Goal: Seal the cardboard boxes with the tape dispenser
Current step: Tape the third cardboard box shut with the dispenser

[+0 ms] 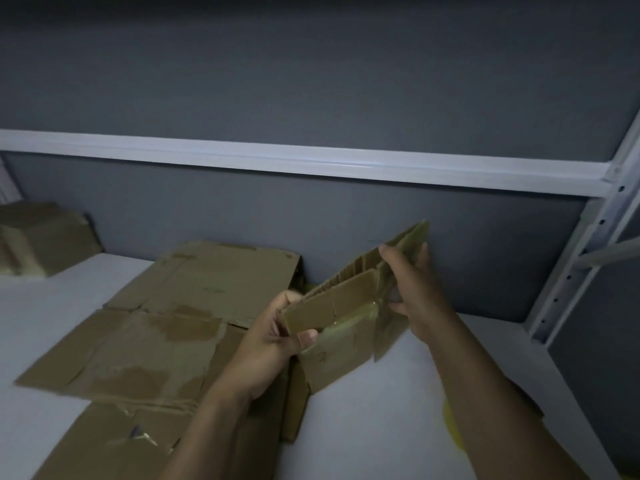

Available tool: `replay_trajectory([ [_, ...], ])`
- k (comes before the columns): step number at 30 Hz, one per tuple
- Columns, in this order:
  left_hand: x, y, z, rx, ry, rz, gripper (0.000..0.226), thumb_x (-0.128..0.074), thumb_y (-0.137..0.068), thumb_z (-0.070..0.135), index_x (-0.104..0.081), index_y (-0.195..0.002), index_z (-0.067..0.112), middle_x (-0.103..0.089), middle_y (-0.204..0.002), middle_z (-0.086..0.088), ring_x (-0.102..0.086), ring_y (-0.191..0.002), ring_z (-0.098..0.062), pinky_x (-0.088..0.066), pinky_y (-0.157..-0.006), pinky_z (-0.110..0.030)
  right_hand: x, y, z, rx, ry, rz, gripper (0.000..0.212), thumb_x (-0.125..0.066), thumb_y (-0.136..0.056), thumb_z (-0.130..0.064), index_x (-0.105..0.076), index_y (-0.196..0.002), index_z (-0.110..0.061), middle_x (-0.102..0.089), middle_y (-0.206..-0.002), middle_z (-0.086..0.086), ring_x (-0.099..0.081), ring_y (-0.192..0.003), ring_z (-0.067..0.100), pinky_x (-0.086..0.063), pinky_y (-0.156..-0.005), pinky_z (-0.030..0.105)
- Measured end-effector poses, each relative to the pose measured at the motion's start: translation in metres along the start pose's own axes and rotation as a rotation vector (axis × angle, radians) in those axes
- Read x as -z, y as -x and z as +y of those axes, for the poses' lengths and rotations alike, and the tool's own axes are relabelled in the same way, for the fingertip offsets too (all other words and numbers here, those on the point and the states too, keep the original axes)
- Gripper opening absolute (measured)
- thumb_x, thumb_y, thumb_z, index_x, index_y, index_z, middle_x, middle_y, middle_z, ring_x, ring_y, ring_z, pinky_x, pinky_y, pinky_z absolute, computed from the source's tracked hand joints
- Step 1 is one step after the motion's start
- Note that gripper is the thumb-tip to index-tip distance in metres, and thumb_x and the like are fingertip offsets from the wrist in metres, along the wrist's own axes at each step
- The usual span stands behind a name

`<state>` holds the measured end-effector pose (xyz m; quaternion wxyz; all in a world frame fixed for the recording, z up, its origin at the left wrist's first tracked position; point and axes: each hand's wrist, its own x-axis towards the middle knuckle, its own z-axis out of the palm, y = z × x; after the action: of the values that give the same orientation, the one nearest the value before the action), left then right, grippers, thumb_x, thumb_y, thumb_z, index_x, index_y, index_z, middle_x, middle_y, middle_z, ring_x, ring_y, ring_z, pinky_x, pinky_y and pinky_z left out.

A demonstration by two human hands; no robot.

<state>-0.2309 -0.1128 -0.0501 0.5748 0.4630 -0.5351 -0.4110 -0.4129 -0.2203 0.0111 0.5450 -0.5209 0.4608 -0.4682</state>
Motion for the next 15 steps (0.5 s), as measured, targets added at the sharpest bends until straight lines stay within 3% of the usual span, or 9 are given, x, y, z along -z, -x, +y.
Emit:
replay_trajectory([
  [2,0.0,-0.002,0.007,0.004,-0.016,-0.019,0.049,-0.073,-0.079,0.022,-0.054,-0.123,0.034,-0.066,-0.114,0.004,-0.064,-0.105,-0.017,-0.052,-0.084,-0.031,-0.003,-0.001,-0.004,0.048,0.063,0.048,0.019,-0.052,-0.091,-0.026,-0.051,-0.11,-0.032,-0.065,-0.099,0.008,-0.063,-0.076,0.017,-0.057,-0.072,0.042],
  [3,0.0,-0.003,0.011,-0.005,-0.026,-0.019,0.061,-0.071,-0.081,0.025,-0.046,-0.134,0.041,-0.062,-0.123,0.01,-0.062,-0.112,-0.011,-0.053,-0.089,-0.03,-0.003,-0.003,-0.005,0.066,0.09,0.06,0.012,-0.049,-0.092,-0.024,-0.053,-0.1,-0.031,-0.066,-0.094,0.008,-0.064,-0.076,0.02,-0.058,-0.074,0.046],
  [5,0.0,-0.007,0.025,-0.025,-0.055,-0.006,0.064,-0.068,-0.081,0.042,-0.04,-0.138,0.053,-0.054,-0.131,0.02,-0.056,-0.117,0.002,-0.052,-0.091,-0.023,-0.001,-0.005,-0.008,0.087,0.17,0.05,0.013,-0.045,-0.092,-0.02,-0.056,-0.093,-0.028,-0.066,-0.091,0.01,-0.065,-0.08,0.029,-0.057,-0.075,0.055],
  [9,-0.002,-0.029,0.051,-0.037,-0.306,-0.045,0.041,-0.049,-0.082,0.06,-0.053,-0.122,0.051,-0.042,-0.125,0.033,-0.045,-0.111,0.014,-0.044,-0.083,-0.01,0.005,-0.003,-0.013,0.073,0.285,-0.045,0.019,-0.043,-0.096,-0.021,-0.06,-0.102,-0.026,-0.066,-0.096,0.012,-0.066,-0.082,0.027,-0.059,-0.074,0.046],
  [12,-0.005,-0.047,0.056,-0.031,-0.431,-0.034,0.041,-0.04,-0.081,0.058,-0.06,-0.109,0.036,-0.053,-0.109,0.024,-0.05,-0.091,0.02,-0.04,-0.073,-0.003,0.019,-0.002,-0.01,0.049,0.282,-0.02,0.019,-0.045,-0.097,-0.022,-0.061,-0.104,-0.029,-0.066,-0.095,0.01,-0.065,-0.087,0.029,-0.056,-0.081,0.053],
  [15,-0.004,-0.061,0.047,0.022,-0.425,0.054,0.044,-0.037,-0.084,0.063,-0.061,-0.101,0.03,-0.064,-0.097,0.013,-0.06,-0.086,0.007,-0.044,-0.068,-0.015,0.042,-0.002,-0.009,0.043,0.249,-0.003,0.036,-0.054,-0.096,-0.027,-0.052,-0.132,-0.03,-0.06,-0.114,0.001,-0.063,-0.093,0.021,-0.059,-0.069,0.039],
])
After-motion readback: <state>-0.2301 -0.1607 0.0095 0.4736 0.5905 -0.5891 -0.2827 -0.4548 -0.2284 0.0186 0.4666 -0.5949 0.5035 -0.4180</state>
